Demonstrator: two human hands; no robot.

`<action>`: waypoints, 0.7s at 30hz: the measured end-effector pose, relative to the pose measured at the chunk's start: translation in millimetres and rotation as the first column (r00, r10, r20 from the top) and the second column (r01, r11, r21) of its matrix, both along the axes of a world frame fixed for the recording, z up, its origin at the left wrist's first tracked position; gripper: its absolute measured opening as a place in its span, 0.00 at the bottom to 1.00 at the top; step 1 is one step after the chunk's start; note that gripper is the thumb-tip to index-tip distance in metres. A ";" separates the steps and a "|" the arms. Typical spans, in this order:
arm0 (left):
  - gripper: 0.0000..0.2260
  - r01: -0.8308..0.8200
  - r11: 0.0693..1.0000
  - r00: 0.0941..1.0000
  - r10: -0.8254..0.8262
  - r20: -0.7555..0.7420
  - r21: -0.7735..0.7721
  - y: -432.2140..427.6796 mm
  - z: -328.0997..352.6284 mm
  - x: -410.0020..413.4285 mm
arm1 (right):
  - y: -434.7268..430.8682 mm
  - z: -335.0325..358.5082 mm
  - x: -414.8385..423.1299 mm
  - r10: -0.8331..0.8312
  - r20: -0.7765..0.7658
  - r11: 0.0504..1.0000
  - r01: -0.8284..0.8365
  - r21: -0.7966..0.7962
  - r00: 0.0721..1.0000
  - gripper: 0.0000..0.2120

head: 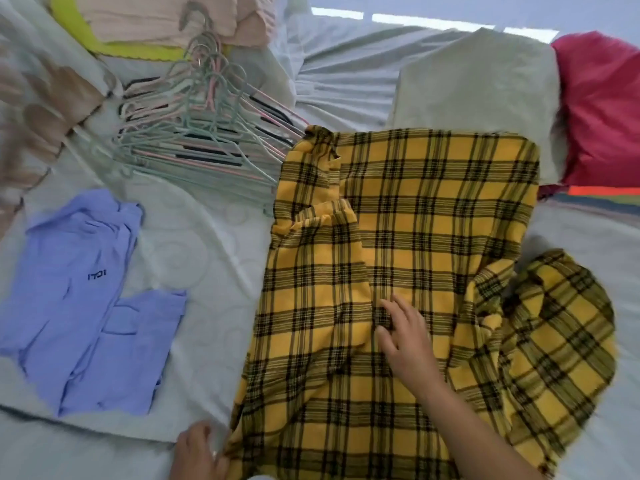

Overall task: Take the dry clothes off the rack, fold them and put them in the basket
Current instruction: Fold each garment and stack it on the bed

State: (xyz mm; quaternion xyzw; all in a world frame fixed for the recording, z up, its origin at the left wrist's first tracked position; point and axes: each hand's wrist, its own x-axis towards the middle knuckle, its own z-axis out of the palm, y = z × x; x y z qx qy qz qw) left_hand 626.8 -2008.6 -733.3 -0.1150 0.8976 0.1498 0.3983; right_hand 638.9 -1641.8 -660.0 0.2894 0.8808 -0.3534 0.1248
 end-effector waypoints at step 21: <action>0.29 -0.509 0.391 0.860 0.272 0.432 0.767 267.7 114.5 -21.0 | 50.9 94.8 55.6 -0.407 0.105 0.582 0.347 -0.735 0.907 0.12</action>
